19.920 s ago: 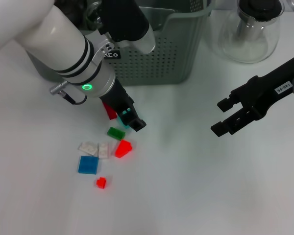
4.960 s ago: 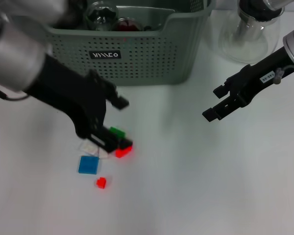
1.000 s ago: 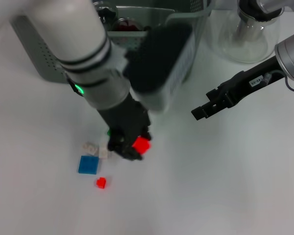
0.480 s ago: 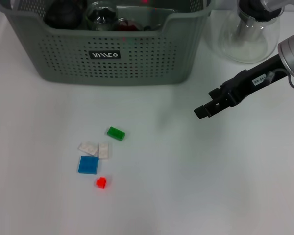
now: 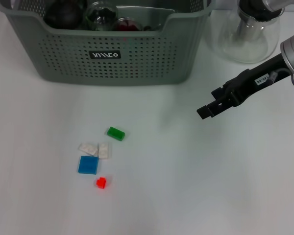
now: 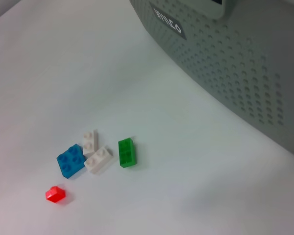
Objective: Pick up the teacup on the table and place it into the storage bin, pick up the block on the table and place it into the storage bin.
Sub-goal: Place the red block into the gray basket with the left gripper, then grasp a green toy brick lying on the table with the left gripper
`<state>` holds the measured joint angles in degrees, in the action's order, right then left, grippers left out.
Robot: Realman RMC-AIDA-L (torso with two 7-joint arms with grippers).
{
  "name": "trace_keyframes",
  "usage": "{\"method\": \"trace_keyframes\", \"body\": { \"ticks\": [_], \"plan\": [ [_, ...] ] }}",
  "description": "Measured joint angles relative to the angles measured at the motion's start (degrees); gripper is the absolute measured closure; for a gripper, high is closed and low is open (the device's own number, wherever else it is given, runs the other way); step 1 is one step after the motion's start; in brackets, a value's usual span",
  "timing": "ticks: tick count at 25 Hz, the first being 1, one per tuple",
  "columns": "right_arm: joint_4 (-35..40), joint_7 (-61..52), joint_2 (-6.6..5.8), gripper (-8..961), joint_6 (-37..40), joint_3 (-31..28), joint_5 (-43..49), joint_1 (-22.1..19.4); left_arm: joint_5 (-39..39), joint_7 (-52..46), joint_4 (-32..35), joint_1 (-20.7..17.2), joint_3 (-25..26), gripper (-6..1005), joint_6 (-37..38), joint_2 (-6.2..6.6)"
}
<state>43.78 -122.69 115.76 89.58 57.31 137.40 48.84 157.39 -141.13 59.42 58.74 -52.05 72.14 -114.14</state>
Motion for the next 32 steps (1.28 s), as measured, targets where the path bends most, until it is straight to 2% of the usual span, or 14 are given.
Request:
{"method": "trace_keyframes", "body": {
  "ticks": [4, 12, 15, 16, 17, 20, 24, 26, 27, 31, 32],
  "plan": [
    [-0.01, 0.06, -0.15, 25, 0.02, 0.26, 0.14, -0.14, 3.12, -0.77, -2.63, 1.34, -0.18, 545, -0.97, -0.53],
    [-0.15, 0.7, -0.54, 25, -0.01, 0.31, 0.18, -0.57, 4.66, -1.12, -0.57, 0.82, -0.07, 534, -1.07, -1.0],
    [-0.11, 0.79, -0.58, 25, -0.01, 0.27, 0.18, -0.63, 1.29, -0.03, 5.5, -1.13, 0.39, 305, 2.52, -1.09],
    [-0.06, 0.82, -0.61, 25, -0.02, 0.26, 0.18, -0.61, 1.29, -0.03, 5.5, -1.13, 0.39, 278, 2.52, -1.09],
    [-0.05, 0.83, -0.62, 25, -0.03, 0.27, 0.17, -0.57, -5.96, 2.49, 12.1, -3.6, 1.34, 252, 7.8, -1.24],
    [-0.02, 0.87, -0.69, 25, -0.1, 0.31, 0.16, -0.38, -18.06, 6.8, 19.71, -7.3, 2.92, 172, 15.76, -1.36],
    [-0.01, 0.88, -0.81, 26, -0.21, 0.17, 0.16, -0.31, -35.43, 14.05, 28.14, -13.47, 4.13, 174, 27.44, -2.01],
    [0.0, 0.88, -0.92, 26, -0.29, 0.0, 0.15, -0.31, -39.51, 16.67, 30.51, -15.31, 4.44, 175, 32.03, -2.61],
    [0.0, 0.86, -1.01, 26, -0.27, -0.02, 0.14, -0.32, -42.73, 18.86, 32.76, -17.14, 4.47, 176, 37.01, -3.46],
    [-0.16, 0.68, -1.31, 26, -0.4, -0.08, 0.13, -0.33, -44.01, 19.75, 34.9, -19.88, 1.5, 178, 39.39, -4.27],
    [-0.2, 0.66, -1.31, 26, -0.41, -0.09, 0.13, -0.33, -42.99, 19.81, 35.6, -21.23, -0.9, 178, 39.5, -4.7]
  ]
}}
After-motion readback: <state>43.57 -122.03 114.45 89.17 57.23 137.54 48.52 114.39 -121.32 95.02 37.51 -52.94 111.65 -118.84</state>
